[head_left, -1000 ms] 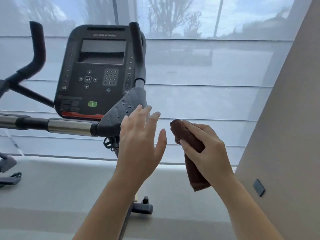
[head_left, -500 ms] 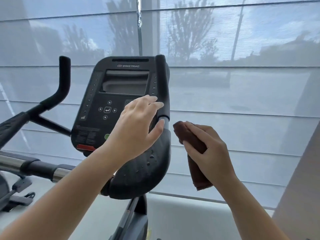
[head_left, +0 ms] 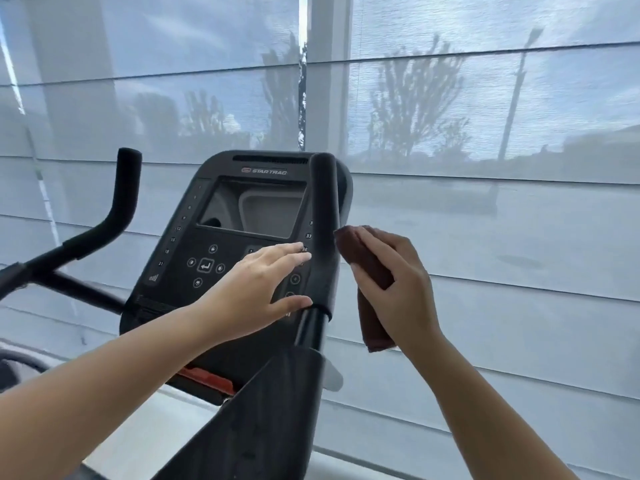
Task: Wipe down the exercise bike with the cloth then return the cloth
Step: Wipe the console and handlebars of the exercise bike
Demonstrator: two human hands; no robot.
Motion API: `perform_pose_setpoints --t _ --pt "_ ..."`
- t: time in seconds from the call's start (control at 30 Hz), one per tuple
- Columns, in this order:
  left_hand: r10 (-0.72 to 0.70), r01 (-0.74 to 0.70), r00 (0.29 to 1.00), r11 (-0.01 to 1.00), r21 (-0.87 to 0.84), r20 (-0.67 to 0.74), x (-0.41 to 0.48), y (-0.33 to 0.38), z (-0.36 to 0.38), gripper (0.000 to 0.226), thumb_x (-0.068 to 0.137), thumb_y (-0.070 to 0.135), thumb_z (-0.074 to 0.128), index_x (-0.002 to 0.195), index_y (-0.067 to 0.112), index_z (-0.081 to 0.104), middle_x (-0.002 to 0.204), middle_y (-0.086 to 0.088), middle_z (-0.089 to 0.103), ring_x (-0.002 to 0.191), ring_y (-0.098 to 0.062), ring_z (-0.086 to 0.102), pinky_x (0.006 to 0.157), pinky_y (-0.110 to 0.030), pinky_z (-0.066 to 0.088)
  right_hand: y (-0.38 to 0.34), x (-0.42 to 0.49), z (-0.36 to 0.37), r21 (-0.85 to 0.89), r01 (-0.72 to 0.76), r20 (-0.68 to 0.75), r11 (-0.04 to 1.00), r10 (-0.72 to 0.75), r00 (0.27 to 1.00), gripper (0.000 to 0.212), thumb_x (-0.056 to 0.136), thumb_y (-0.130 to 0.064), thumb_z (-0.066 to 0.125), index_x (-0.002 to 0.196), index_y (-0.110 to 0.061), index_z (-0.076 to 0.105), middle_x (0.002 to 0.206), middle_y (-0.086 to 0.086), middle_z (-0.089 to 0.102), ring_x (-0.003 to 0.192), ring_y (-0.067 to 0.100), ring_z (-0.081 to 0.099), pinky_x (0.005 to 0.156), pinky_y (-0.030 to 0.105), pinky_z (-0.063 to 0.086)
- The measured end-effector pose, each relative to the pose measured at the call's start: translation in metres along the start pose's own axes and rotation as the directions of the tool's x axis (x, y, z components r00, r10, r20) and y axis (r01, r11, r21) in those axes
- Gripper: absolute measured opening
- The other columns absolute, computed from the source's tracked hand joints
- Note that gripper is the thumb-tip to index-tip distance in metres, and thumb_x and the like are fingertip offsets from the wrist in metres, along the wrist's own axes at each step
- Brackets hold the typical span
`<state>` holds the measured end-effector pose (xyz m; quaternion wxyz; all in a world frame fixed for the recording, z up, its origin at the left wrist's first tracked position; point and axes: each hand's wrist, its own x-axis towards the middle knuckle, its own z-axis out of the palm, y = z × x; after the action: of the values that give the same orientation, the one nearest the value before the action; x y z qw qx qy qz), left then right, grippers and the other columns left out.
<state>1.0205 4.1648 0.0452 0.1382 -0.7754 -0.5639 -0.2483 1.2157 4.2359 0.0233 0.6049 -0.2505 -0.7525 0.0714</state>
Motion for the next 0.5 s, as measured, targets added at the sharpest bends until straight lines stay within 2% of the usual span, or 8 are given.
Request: perform_pose_setpoints --t 0.1,0.23,0.37,0.43,0.5 --pt "-0.012 0.012 1.000 1.000 -0.010 0.014 0.009 -0.010 0.006 0.077 0.071 0.063 0.044 0.137 0.025 0.036 0.143 0.016 0.024 0.131 -0.005 0.022 0.103 -0.021 0.013 0.019 0.033 0.016 0.052 0.050 -0.063 0.997 -0.047 0.997 0.043 0.082 -0.012 0.064 0.124 -0.021 0.056 0.119 -0.005 0.052 0.113 0.005 0.049 0.099 0.023 0.040" --pt "0.004 -0.004 1.000 0.999 -0.050 -0.004 0.011 -0.017 0.009 0.076 0.069 0.068 0.045 0.135 0.031 0.038 0.137 0.028 0.018 0.130 0.002 0.015 0.105 -0.020 0.012 0.031 0.085 0.034 0.114 0.114 -0.139 0.987 -0.098 0.985 0.042 0.083 -0.009 0.064 0.124 -0.015 0.056 0.120 0.007 0.053 0.114 0.016 0.050 0.102 0.029 0.040" --pt "0.108 -0.108 0.994 0.994 -0.025 -0.025 0.008 -0.014 0.011 0.062 0.080 0.062 0.043 0.131 0.027 0.047 0.139 0.021 0.030 0.133 0.004 0.014 0.106 -0.021 0.013 0.035 0.112 0.045 0.177 0.131 -0.079 0.975 -0.119 0.990 0.044 0.083 -0.013 0.064 0.126 -0.018 0.054 0.115 0.003 0.050 0.110 0.004 0.048 0.100 0.013 0.035" --pt "0.142 -0.143 0.989 0.990 -0.011 -0.046 0.007 -0.012 0.011 0.056 0.083 0.056 0.043 0.127 0.023 0.053 0.138 0.015 0.038 0.132 0.001 0.020 0.108 -0.029 0.016 0.038 0.096 0.047 0.233 0.106 -0.029 0.967 -0.102 0.994 0.045 0.082 -0.011 0.064 0.126 -0.019 0.054 0.113 0.002 0.048 0.108 0.006 0.050 0.098 0.011 0.035" --pt "0.156 -0.157 0.986 0.987 -0.016 -0.062 0.006 -0.011 0.014 0.051 0.084 0.050 0.043 0.123 0.019 0.056 0.135 0.011 0.043 0.131 -0.002 0.025 0.108 -0.034 0.022 0.044 0.063 0.047 0.194 0.167 0.009 0.967 -0.172 0.985 0.043 0.080 -0.012 0.064 0.122 -0.020 0.057 0.114 0.001 0.046 0.106 0.009 0.053 0.096 0.010 0.036"
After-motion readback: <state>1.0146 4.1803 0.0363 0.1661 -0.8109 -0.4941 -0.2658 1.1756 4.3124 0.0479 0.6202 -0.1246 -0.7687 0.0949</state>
